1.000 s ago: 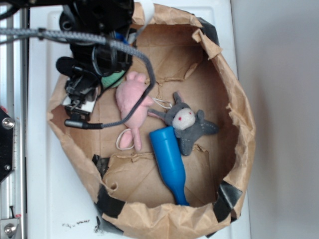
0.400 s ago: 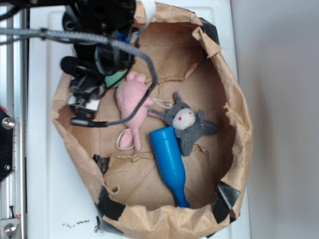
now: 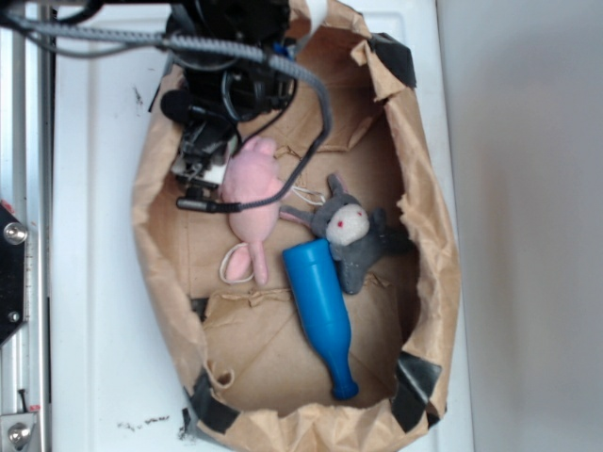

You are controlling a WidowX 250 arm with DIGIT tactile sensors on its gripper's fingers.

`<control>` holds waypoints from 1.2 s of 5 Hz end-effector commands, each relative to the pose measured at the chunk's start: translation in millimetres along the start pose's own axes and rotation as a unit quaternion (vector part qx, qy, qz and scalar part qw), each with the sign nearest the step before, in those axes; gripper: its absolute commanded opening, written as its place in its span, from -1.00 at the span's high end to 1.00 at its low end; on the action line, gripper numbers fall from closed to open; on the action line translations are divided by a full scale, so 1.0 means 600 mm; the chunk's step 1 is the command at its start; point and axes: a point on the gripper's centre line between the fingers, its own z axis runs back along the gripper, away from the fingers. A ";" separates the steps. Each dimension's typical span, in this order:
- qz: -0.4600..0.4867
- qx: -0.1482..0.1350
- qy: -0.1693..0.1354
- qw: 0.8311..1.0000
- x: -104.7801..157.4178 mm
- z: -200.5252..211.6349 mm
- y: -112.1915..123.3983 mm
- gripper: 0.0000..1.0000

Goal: Grab the green ball.

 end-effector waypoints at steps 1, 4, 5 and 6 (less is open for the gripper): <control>0.009 0.039 -0.004 0.999 0.003 0.004 0.031 -1.00; -0.009 -0.003 0.025 1.000 -0.012 -0.022 -0.016 -1.00; -0.001 -0.015 0.043 0.999 -0.023 -0.028 -0.037 -1.00; 0.020 -0.013 0.048 0.999 -0.030 -0.034 -0.040 1.00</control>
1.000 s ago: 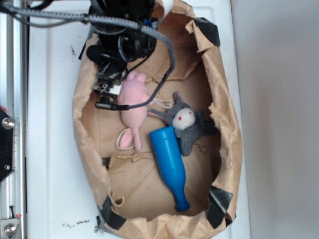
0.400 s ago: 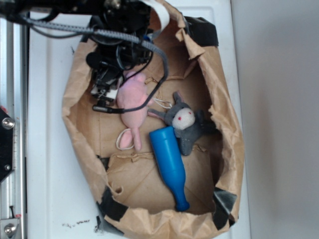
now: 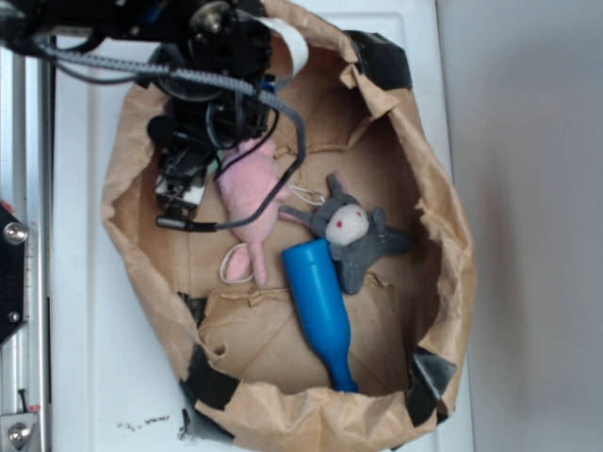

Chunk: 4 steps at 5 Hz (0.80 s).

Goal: Grab the green ball.

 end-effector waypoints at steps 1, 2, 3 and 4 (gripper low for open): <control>0.041 0.015 -0.016 0.999 0.005 0.022 0.007 1.00; 0.047 0.011 -0.020 0.999 0.000 0.028 0.011 1.00; 0.055 0.008 -0.041 0.998 0.000 0.060 0.012 1.00; 0.070 -0.016 -0.081 0.994 0.008 0.143 0.002 1.00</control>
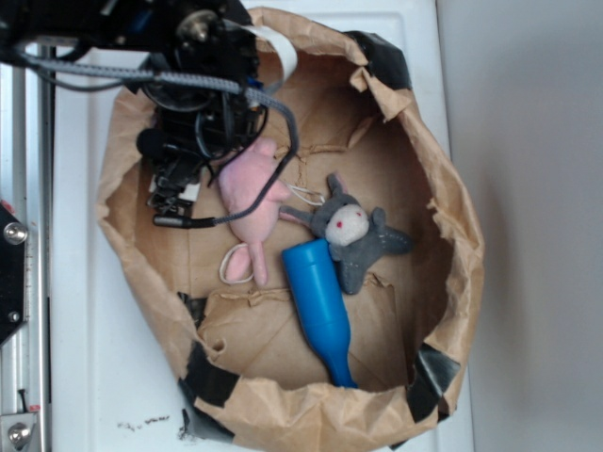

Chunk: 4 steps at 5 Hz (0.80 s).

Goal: Grab the green ball.

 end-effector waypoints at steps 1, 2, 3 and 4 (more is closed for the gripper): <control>0.029 -0.012 -0.088 0.996 0.045 0.173 -0.022 1.00; 0.022 -0.011 -0.110 0.994 0.081 0.211 -0.042 1.00; 0.030 -0.013 -0.120 0.992 0.109 0.243 -0.047 1.00; 0.041 -0.026 -0.124 0.991 0.124 0.261 -0.040 1.00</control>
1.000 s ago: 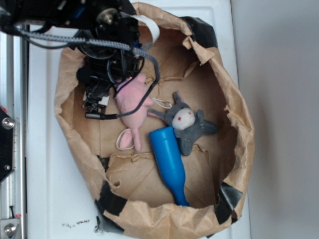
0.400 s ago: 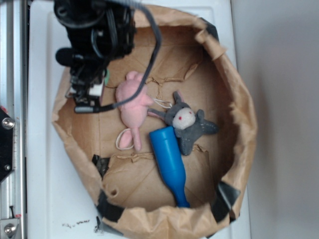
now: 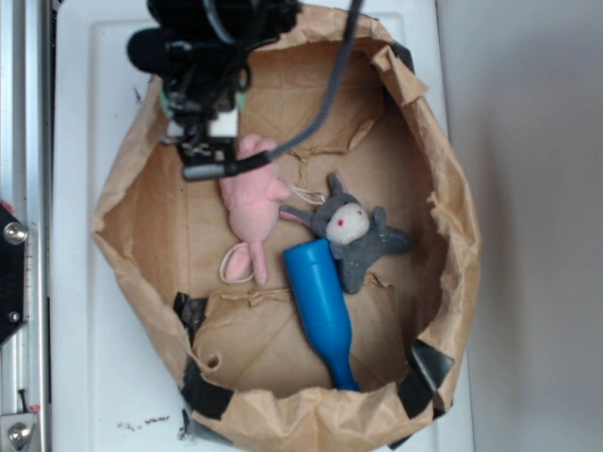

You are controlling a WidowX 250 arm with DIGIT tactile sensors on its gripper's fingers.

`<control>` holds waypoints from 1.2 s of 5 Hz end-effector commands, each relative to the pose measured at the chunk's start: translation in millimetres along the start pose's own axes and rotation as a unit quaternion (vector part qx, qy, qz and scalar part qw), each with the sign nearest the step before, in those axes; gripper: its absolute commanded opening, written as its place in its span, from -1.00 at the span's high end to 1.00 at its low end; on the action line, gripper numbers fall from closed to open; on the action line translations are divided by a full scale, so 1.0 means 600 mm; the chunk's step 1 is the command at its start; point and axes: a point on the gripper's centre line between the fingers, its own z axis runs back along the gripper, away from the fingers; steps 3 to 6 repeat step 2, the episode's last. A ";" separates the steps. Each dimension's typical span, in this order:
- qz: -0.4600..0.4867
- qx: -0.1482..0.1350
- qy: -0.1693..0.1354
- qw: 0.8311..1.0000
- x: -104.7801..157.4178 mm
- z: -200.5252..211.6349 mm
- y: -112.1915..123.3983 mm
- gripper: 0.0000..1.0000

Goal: Grab the green ball.

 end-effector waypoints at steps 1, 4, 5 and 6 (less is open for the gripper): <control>0.016 0.003 -0.029 0.999 0.050 0.056 -0.006 1.00; 0.009 0.026 -0.020 0.999 0.047 0.047 -0.015 1.00; 0.009 0.026 -0.020 0.999 0.047 0.047 -0.015 1.00; 0.009 0.026 -0.020 0.999 0.047 0.047 -0.015 1.00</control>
